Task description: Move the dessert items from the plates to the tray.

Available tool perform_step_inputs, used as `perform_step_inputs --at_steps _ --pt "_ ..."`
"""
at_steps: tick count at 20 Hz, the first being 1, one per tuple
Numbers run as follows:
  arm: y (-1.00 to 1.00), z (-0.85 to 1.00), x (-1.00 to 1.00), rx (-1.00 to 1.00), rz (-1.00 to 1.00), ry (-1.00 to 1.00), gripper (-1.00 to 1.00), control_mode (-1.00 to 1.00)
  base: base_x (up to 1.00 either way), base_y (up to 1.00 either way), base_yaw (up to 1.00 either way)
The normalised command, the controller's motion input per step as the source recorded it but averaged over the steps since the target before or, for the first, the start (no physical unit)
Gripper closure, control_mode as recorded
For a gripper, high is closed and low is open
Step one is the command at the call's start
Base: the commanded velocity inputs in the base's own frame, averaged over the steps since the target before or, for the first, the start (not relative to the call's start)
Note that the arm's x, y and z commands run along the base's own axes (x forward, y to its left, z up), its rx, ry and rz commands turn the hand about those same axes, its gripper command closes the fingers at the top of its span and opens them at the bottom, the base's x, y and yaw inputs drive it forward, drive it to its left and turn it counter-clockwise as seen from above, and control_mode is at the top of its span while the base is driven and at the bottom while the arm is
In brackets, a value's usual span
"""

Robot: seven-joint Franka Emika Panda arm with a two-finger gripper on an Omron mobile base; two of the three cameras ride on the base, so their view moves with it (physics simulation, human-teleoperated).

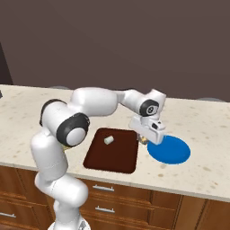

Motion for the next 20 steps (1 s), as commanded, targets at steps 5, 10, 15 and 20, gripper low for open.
perform_step_inputs --at_steps 5,10,15,20 --pt "0.88 0.0 -0.2 -0.04 0.0 -0.02 1.0 -1.0 0.0 0.0 0.0" --pt "0.7 -0.15 -0.04 -0.04 0.0 0.0 1.0 -1.0 0.0 0.0 0.0" --pt "0.29 -0.38 0.01 -0.01 0.0 0.0 1.0 -1.0 0.0 0.0 0.0" --pt "0.1 -0.43 0.24 0.0 0.0 0.02 1.0 -1.0 0.0 0.0 0.0"
